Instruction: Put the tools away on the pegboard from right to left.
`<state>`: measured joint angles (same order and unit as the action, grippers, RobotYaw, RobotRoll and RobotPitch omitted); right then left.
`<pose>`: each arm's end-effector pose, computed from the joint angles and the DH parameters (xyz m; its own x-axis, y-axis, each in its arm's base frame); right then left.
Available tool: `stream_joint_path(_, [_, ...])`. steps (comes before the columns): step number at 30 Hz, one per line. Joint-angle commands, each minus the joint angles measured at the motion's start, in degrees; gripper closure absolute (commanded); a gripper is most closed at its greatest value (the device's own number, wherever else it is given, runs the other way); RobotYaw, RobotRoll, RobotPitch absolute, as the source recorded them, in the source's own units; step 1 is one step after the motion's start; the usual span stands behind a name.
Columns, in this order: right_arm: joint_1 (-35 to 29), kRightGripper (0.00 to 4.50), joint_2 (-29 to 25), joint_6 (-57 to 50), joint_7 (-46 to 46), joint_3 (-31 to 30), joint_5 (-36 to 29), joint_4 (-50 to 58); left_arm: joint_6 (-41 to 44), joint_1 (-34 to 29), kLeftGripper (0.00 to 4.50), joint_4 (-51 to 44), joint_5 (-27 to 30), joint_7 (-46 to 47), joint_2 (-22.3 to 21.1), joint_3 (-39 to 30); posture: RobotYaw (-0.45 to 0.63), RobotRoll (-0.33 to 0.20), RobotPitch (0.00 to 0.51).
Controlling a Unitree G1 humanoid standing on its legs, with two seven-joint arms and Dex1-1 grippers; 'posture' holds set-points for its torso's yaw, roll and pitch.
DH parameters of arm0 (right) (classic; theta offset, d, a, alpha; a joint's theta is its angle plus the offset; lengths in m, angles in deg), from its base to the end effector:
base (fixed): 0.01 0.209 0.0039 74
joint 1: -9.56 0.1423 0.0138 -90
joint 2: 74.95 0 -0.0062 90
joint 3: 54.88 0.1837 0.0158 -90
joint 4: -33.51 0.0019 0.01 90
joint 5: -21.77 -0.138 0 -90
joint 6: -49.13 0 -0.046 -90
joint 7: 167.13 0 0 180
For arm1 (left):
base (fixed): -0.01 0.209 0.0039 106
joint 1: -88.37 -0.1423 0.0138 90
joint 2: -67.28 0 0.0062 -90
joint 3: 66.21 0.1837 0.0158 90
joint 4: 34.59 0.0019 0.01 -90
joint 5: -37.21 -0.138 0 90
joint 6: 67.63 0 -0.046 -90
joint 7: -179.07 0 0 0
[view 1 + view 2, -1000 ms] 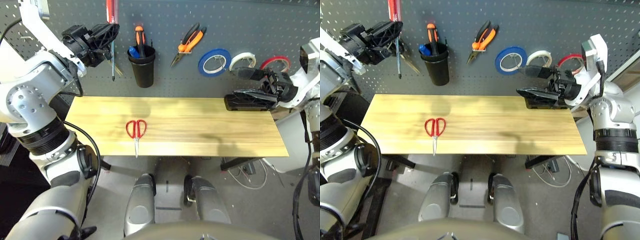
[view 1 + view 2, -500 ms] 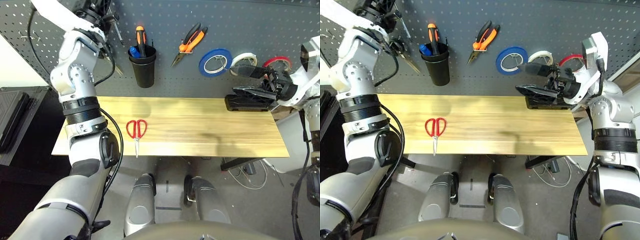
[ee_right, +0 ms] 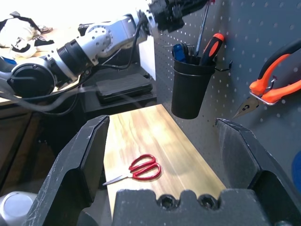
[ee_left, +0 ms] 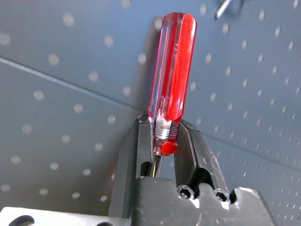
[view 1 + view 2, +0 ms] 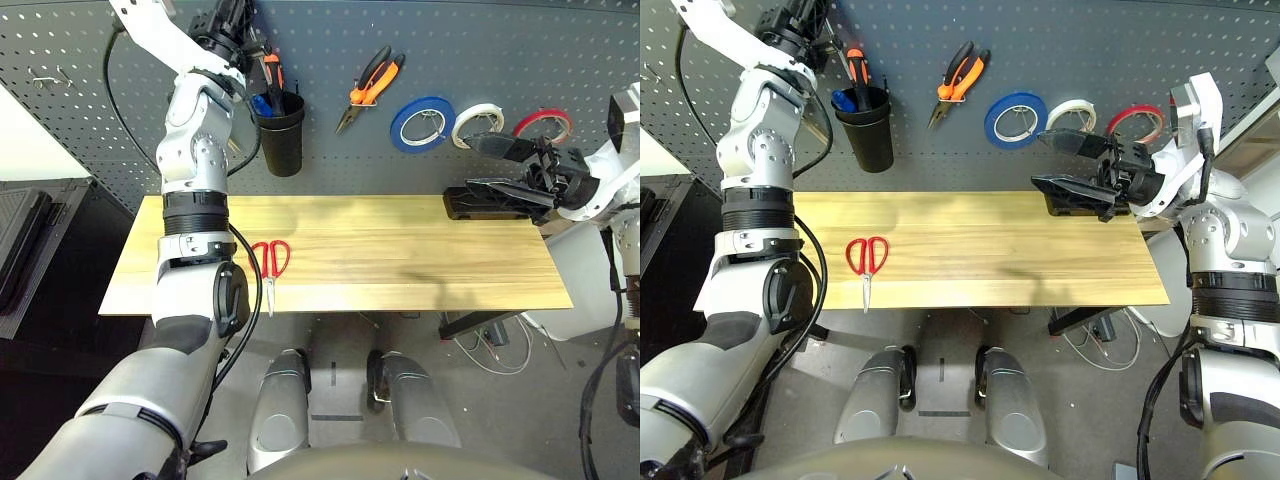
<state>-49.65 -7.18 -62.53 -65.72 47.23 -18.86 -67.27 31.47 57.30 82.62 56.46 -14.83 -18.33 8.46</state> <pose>0.2780 -0.2831 0.1913 0.2688 0.9478 0.1716 -0.9552 0.2853 -0.0792 0.3457 0.1684 0.2438 0.8681 -0.2194 0.4453 0.3218 0.9318 -0.1682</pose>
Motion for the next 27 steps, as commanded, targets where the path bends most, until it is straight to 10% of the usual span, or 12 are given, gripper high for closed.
stream_joint_path(1, [0.65,0.00,0.57,-0.75,1.34,1.63,-1.62,1.45,0.06,-2.22,3.76,0.41,-1.42,-0.25,-0.14,1.59,-0.08,0.000,0.108])
stream_joint_path(3, [0.79,0.00,0.54,-0.67,1.39,1.37,-1.64,1.49,0.53,-3.07,3.76,-0.13,-1.92,-0.58,-0.34,2.46,-0.08,0.000,0.107])
stream_joint_path(13, [1.07,0.00,0.72,-0.40,1.59,0.83,-1.63,1.47,5.56,-5.98,0.15,-9.60,-5.06,-3.00,-8.13,5.40,-0.06,0.000,0.105])
stream_joint_path(21, [-0.28,0.00,0.97,0.95,-0.87,-2.50,1.45,0.36,29.29,-9.61,0.07,-30.93,5.52,-12.64,-22.74,2.30,-0.01,0.000,0.106])
stream_joint_path(27, [-1.50,0.00,1.56,3.14,-3.55,-6.57,5.01,-0.97,55.47,-20.60,0.07,-47.86,25.65,-21.02,-33.25,-3.13,0.03,0.000,0.109])
